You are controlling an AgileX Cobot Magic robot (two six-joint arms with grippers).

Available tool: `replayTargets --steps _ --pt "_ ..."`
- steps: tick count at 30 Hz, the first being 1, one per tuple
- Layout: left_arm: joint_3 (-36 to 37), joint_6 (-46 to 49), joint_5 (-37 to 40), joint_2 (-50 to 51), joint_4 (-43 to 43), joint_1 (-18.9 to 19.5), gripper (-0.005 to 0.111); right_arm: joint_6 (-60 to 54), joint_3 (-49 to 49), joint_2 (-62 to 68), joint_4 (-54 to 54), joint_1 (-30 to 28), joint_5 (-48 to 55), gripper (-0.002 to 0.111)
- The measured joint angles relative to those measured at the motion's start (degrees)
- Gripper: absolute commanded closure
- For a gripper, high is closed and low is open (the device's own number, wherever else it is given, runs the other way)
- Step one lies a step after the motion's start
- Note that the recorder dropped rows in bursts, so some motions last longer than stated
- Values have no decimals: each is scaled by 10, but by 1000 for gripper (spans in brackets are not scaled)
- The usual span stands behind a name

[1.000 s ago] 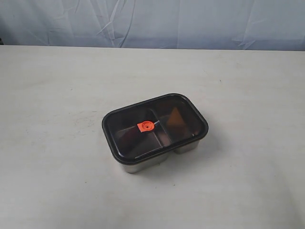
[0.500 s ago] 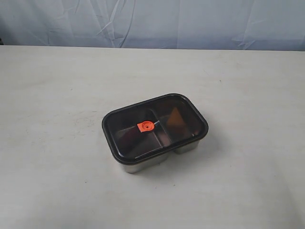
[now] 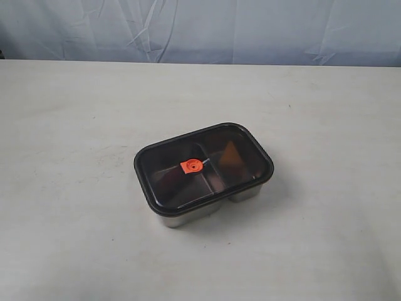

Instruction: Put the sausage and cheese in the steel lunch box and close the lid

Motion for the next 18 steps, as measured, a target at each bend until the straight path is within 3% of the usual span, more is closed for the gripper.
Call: replayTargets --steps 18 --pt "0 -7 -38 0 29 0 107 0 0 0 0 0 0 109"
